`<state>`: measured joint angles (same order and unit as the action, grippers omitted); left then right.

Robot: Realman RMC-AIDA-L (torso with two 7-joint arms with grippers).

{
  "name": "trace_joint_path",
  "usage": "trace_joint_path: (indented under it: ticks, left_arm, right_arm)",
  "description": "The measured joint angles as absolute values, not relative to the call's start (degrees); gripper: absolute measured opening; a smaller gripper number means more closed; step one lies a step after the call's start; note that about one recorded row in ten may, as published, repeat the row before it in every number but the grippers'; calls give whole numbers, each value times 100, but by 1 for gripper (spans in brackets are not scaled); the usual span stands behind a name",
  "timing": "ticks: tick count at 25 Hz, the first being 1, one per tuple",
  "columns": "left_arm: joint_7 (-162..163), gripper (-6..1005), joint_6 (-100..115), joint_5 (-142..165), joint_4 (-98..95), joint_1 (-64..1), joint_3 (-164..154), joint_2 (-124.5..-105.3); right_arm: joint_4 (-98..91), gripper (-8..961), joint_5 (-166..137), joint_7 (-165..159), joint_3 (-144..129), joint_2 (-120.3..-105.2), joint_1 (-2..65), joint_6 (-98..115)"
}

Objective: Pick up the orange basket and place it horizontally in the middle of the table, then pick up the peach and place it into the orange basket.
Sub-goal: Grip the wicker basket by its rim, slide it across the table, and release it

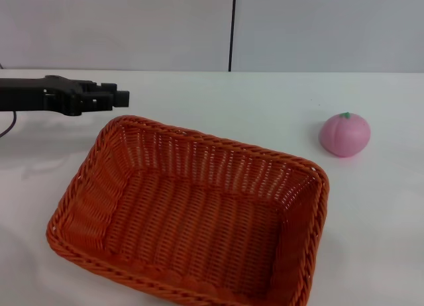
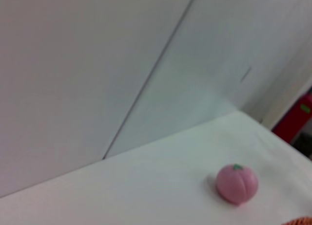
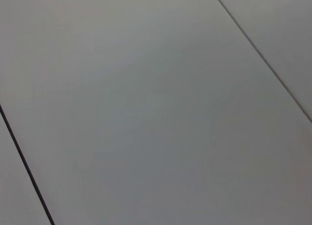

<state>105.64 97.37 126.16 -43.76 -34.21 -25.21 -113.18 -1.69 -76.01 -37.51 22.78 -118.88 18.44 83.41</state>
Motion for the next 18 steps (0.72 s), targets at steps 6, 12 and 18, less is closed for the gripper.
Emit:
trace_joint_path:
  ticks: [6, 12, 18]
  left_arm:
    - [10581, 441, 9584, 12667, -4663, -3475, -3170, -11363]
    - [10616, 441, 9281, 12906, -4681, -3472, -3336, -11379]
    - [10647, 440, 9106, 13191, -4661, -3414, -3366, -11432]
  right_arm:
    - [-55, 537, -7603, -3753, 2274, -11895, 1744, 8341]
    - [-44, 537, -7603, -3763, 2229, -11892, 1728, 8341]
    - [-44, 537, -7603, -3808, 2138, -11891, 1729, 8341]
